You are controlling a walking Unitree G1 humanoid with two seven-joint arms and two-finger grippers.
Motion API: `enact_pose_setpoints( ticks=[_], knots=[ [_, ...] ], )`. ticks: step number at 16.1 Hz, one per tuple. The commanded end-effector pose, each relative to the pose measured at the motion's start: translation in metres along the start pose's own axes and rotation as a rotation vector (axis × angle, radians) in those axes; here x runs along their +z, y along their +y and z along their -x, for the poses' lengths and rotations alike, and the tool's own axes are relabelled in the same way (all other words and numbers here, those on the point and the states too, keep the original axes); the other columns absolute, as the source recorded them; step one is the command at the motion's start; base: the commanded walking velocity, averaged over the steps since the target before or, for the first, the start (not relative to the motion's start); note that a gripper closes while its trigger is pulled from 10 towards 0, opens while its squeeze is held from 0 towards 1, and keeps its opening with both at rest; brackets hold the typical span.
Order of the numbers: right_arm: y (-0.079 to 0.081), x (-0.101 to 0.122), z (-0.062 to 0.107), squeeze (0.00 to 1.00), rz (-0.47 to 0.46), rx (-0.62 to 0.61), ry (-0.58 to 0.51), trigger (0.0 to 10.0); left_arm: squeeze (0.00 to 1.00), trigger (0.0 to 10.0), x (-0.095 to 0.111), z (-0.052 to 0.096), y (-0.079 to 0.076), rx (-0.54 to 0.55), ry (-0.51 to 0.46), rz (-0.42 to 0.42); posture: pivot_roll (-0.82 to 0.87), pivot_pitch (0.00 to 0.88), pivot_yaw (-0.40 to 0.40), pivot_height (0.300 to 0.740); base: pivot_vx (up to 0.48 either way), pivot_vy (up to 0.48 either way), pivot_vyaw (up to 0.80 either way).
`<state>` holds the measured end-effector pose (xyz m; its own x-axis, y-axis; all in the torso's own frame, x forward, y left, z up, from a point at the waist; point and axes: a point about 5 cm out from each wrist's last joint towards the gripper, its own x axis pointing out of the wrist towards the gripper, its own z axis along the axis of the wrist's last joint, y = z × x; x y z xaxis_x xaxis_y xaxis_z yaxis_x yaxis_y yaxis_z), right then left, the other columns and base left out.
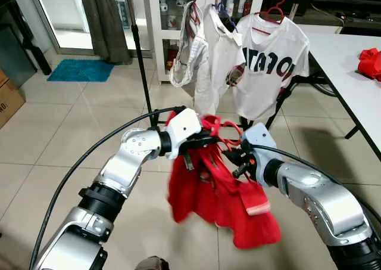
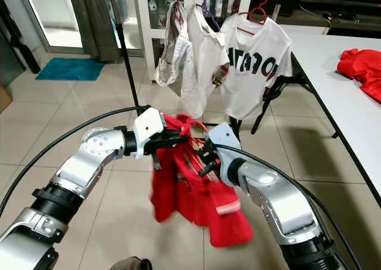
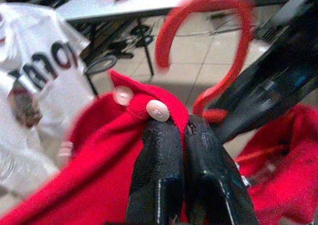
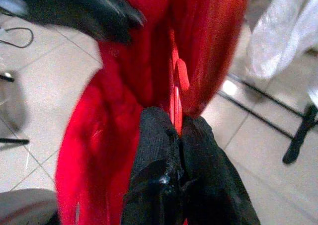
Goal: Hang hanger
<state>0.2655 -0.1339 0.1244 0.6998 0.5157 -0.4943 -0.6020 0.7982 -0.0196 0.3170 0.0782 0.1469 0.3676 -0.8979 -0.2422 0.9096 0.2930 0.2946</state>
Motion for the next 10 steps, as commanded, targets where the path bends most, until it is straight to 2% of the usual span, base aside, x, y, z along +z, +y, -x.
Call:
enact_pose_setpoints(
  ticks=[1, 2, 4, 6, 7, 8, 10],
  knots=[
    [-0.008, 0.0, 0.001, 0.0, -0.033, -0.053, 0.009, 10.0, 0.0, 0.0, 0.011, 0.001, 0.0, -0.016, -0.04, -0.035, -0.09, 0.0, 0.027, 0.74, 0.0, 0.0, 0.0],
    [-0.013, -0.001, 0.0, 0.0, -0.065, -0.081, 0.007, 10.0, 0.0, 0.0, 0.014, 0.003, 0.0, -0.003, -0.056, -0.042, -0.08, 0.0, 0.026, 0.74, 0.0, 0.0, 0.0],
    [-0.028, -0.009, -0.001, 0.0, -0.164, -0.167, 0.024, 10.0, 0.0, 0.0, 0.028, 0.01, 0.012, 0.116, -0.144, -0.064, -0.08, 0.0, 0.024, 0.74, 0.0, 0.0, 0.0],
    [-0.037, -0.018, 0.0, 0.0, -0.198, -0.208, 0.049, 10.0, 0.0, 0.0, 0.038, 0.018, 0.021, 0.167, -0.185, -0.077, -0.08, 0.0, 0.021, 0.74, 0.0, 0.0, 0.0],
    [-0.039, -0.02, 0.001, 0.0, -0.199, -0.222, 0.053, 10.0, 0.0, 0.0, 0.038, 0.02, 0.021, 0.158, -0.175, -0.083, -0.08, 0.0, 0.02, 0.74, 0.0, 0.0, 0.0],
    [-0.044, -0.019, 0.002, 0.0, -0.208, -0.24, 0.043, 10.0, 0.0, 0.0, 0.034, 0.023, 0.019, 0.125, -0.128, -0.104, -0.07, 0.0, 0.02, 0.74, 0.0, 0.0, 0.0],
    [-0.058, 0.001, 0.009, 0.0, -0.21, -0.285, -0.082, 10.0, 0.0, 0.0, 0.007, 0.026, 0.008, 0.045, 0.054, -0.164, -0.08, 0.0, 0.025, 0.74, 0.0, 0.0, 0.0]
  ],
)
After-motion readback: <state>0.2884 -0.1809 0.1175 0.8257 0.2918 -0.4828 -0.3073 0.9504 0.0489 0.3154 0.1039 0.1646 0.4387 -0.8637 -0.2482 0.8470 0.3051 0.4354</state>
